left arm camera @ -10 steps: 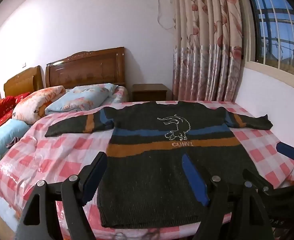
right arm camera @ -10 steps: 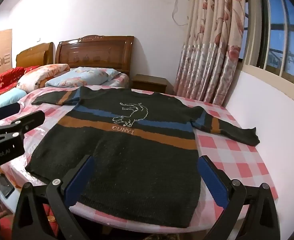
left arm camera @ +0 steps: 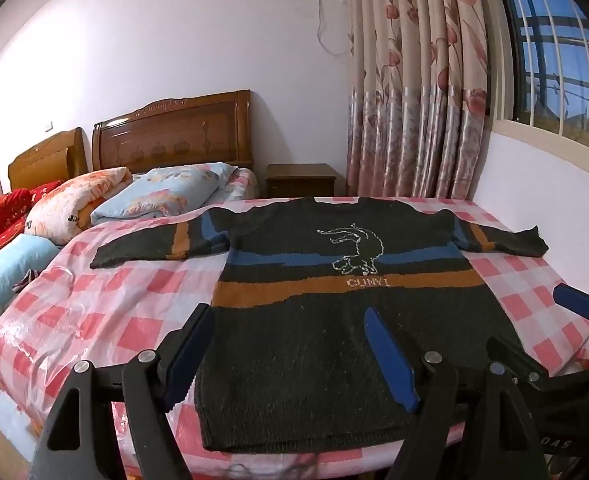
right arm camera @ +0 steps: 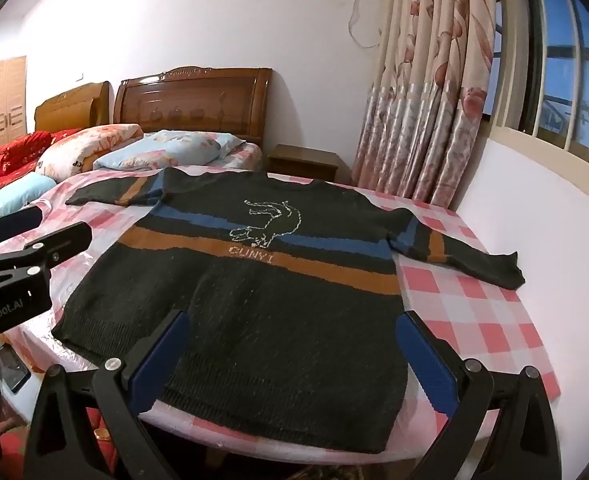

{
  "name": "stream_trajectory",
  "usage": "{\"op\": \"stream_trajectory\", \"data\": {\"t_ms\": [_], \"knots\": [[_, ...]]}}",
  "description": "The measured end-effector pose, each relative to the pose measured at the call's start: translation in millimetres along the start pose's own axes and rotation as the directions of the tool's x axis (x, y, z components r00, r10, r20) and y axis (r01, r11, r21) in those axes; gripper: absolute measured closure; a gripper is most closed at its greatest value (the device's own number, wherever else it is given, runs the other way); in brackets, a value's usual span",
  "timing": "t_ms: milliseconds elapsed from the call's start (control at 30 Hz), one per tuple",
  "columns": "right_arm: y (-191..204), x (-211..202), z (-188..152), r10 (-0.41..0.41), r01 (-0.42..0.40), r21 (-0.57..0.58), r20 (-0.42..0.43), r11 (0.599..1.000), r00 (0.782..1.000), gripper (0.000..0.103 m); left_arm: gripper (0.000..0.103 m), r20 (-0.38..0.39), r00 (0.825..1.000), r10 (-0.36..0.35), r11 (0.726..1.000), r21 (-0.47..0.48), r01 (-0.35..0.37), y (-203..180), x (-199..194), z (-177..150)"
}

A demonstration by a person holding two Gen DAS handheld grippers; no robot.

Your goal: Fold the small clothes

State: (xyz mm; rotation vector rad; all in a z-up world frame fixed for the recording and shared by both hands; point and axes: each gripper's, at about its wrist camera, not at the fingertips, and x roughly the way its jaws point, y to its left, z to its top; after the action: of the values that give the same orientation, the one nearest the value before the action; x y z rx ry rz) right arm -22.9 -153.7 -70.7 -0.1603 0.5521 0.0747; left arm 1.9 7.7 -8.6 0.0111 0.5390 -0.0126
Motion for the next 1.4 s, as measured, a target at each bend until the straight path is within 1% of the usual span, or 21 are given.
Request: {"op": "stream_trajectory", "data": {"t_ms": [267, 1400], "knots": [[-13, 2, 4, -0.001, 0.001, 0.003, -0.003, 1.000, 1.000, 0.000, 0.024, 0.017, 1.000, 0.009, 1.000, 0.008, -0.009, -2, -2, -2], [-13, 6, 0, 0.007, -0.007, 0.007, -0.019, 1.000, 1.000, 0.000, 0.024, 0.018, 1.000, 0.009, 1.000, 0.008, -0.009, -4, -3, -2]]}}
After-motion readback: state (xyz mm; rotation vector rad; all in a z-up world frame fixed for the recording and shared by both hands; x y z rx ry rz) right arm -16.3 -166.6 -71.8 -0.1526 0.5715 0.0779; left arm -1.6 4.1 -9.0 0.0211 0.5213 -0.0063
